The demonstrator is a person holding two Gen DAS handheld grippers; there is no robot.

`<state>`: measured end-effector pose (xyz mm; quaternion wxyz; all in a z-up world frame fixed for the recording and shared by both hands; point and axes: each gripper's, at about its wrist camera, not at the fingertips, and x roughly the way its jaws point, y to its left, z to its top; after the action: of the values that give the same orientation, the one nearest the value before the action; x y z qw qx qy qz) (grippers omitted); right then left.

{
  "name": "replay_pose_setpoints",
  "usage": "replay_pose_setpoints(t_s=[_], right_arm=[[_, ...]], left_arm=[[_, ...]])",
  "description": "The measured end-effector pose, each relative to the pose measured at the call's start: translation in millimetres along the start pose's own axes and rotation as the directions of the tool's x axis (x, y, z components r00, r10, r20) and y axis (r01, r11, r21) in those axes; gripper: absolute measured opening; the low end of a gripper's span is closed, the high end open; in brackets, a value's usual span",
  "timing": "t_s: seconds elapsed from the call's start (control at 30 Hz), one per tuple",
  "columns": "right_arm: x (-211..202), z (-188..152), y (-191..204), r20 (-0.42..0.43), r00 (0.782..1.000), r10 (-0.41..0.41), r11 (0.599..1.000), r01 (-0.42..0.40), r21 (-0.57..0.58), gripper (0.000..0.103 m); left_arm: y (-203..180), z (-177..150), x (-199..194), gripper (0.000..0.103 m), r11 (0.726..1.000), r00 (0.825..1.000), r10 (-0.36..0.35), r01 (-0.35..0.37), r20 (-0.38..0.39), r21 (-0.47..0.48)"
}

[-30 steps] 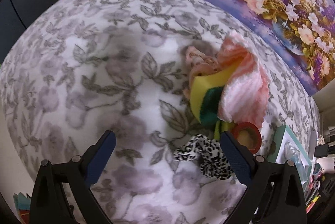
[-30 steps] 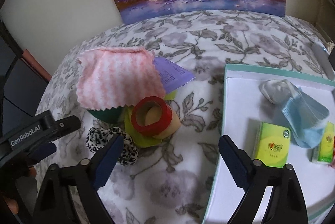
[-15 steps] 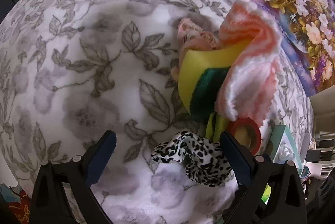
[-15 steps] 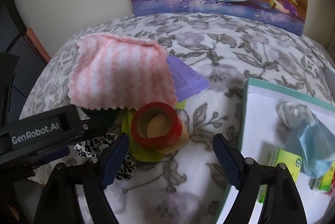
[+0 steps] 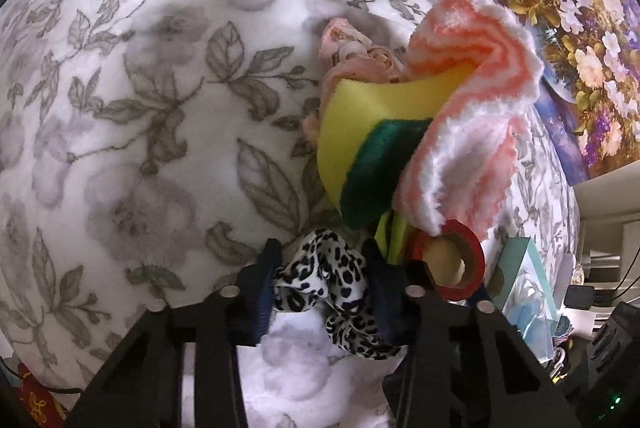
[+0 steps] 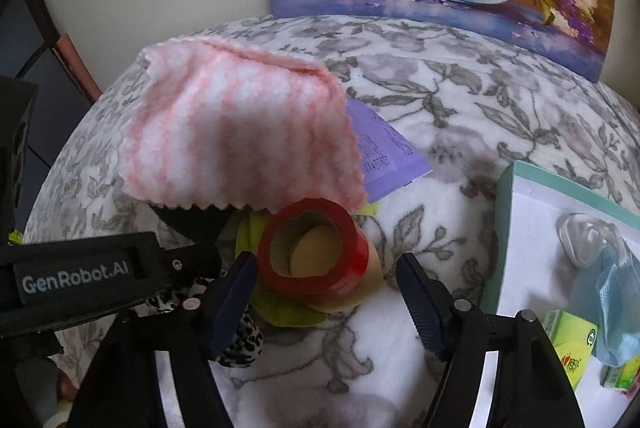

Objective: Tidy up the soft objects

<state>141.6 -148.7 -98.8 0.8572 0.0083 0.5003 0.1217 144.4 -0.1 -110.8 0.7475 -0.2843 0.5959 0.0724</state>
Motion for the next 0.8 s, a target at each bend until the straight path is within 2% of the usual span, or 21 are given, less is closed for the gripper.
replay_pose_setpoints(t_s=[0.3,0.47,0.8], right_arm=[[-3.2,-1.8,3.7,-0.003,1.000,0.009,1.000,-0.009,-0.016,0.062],[-8.4,-1.3,2.7,-0.003,1.000,0.019,1.000,-0.019,-0.015,0.058],[-19.3,-3.0,-4.3,-0.005,0.999,0.048,0.999,-0.048,0.001,0.056]], left_arm=[[13.0,2.6,-1.9,0.031,1.000,1.000,-0.029,0.029,-0.001,-0.007],[9.4,3.6,-11.3,0.027,1.000,1.000,-0.017,0.017,0.009,0.006],[2.0,1.9,-44.5,0.026,1.000,0.998,-0.026,0.025,0.063,0.018]])
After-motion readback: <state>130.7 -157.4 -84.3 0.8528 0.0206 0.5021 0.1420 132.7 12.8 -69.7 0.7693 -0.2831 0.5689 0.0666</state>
